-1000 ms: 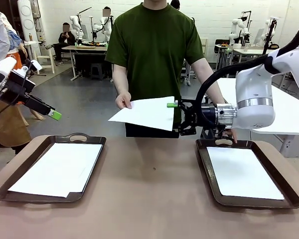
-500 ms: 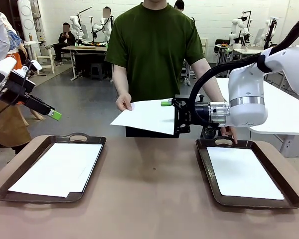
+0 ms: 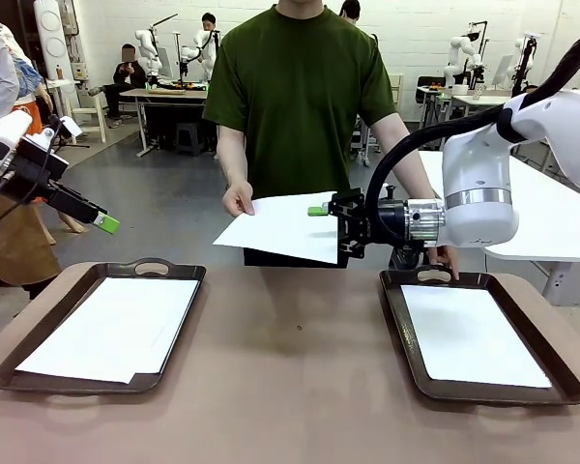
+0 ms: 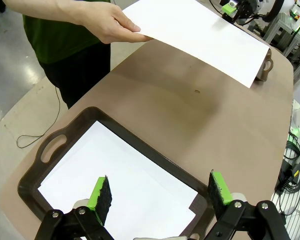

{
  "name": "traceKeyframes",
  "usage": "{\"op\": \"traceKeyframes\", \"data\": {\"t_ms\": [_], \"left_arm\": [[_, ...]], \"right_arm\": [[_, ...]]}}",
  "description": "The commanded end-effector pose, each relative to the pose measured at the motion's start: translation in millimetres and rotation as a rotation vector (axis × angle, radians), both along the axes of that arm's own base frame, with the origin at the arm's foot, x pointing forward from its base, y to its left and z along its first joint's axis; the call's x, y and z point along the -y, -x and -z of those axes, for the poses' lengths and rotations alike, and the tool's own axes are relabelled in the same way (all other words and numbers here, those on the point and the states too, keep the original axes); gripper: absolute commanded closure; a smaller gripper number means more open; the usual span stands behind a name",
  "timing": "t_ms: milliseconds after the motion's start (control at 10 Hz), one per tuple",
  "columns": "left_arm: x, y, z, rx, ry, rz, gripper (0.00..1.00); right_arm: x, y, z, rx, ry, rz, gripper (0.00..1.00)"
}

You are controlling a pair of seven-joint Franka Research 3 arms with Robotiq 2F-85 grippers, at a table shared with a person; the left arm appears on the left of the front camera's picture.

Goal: Sort the A4 documents.
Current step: Receive the A4 Paper.

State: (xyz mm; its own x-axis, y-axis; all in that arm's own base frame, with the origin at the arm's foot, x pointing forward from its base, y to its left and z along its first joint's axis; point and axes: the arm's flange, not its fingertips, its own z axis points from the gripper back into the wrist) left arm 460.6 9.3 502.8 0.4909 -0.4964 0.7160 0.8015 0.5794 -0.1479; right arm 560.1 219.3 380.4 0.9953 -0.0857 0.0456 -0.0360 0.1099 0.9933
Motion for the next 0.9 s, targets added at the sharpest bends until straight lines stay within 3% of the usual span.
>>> {"op": "traceKeyframes", "data": {"t_ms": [0, 100, 200, 300, 500, 600, 800], "left_arm": [[-0.2, 0.3, 0.4, 0.006, -0.009, 0.005, 0.0], [-0.2, 0.3, 0.4, 0.006, -0.009, 0.005, 0.0], [-0.2, 0.3, 0.4, 0.006, -0.009, 0.005, 0.0], [-0.2, 0.3, 0.4, 0.006, -0.009, 0.005, 0.0], [-0.2, 0.3, 0.4, 0.006, -0.009, 0.005, 0.0], [-0.2, 0.3, 0.4, 0.006, -0.009, 0.005, 0.0], [-0.2, 0.3, 0.4, 0.006, -0.009, 0.005, 0.0]], "right_arm": [[0.1, -8.4, 2.8, 0.005, -0.007, -0.041, 0.57], [-0.7, -9.0, 3.4, 0.007, -0.005, -0.053, 0.72], [-1.5, -10.7, 5.5, -0.011, -0.002, -0.061, 0.75], [-1.2, -11.8, 7.8, -0.026, -0.001, -0.059, 0.9], [0.9, -11.5, 8.1, -0.027, 0.002, -0.061, 0.91], [1.0, -11.3, 8.0, -0.026, 0.005, -0.062, 1.0], [1.9, -11.1, 9.2, -0.032, 0.01, -0.07, 1.0]]}}
